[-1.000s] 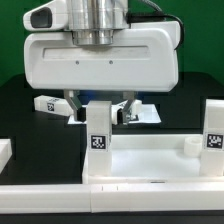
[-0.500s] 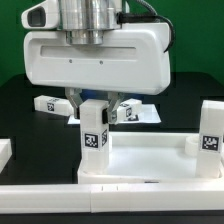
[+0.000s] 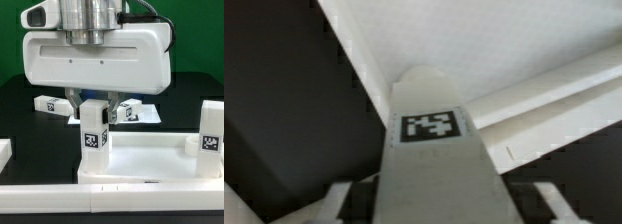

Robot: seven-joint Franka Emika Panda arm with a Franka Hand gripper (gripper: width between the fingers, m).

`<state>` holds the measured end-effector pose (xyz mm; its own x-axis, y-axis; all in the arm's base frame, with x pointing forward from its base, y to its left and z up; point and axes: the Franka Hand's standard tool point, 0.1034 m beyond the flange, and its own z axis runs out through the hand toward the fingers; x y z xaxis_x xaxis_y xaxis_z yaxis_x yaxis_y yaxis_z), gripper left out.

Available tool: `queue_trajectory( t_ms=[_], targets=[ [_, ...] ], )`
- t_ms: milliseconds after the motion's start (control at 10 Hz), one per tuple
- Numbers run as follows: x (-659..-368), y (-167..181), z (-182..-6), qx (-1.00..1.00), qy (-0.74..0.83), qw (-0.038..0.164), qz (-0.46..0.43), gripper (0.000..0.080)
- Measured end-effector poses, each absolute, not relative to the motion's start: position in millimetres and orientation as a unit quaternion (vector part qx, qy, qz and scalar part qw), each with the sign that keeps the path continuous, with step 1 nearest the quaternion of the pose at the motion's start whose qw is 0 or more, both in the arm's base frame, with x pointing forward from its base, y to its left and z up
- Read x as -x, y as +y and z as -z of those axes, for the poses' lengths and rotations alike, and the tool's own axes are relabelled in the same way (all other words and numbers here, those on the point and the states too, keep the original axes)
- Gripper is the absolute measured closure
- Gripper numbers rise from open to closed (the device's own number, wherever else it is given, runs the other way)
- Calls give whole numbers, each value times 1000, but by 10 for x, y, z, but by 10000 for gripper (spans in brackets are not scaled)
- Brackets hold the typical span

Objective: Assemble desk

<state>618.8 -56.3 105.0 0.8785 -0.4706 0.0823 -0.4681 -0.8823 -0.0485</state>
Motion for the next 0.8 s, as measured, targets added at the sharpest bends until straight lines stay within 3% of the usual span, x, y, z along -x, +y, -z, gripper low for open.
queue_trajectory(
  t_ms=[100, 200, 300, 400, 500, 800],
  targets=[
    [-6194, -554, -1058, 969, 242, 14, 46, 386],
    [-6221, -509, -1126, 970, 239, 18, 47, 386],
    [-6244, -459, -1244, 971, 234, 23, 48, 218],
    [-6285, -440, -1364, 971, 231, 27, 53, 218],
    [-6271, -452, -1326, 971, 232, 25, 51, 163],
    [-6263, -452, -1304, 972, 227, 24, 50, 150]
  ],
)
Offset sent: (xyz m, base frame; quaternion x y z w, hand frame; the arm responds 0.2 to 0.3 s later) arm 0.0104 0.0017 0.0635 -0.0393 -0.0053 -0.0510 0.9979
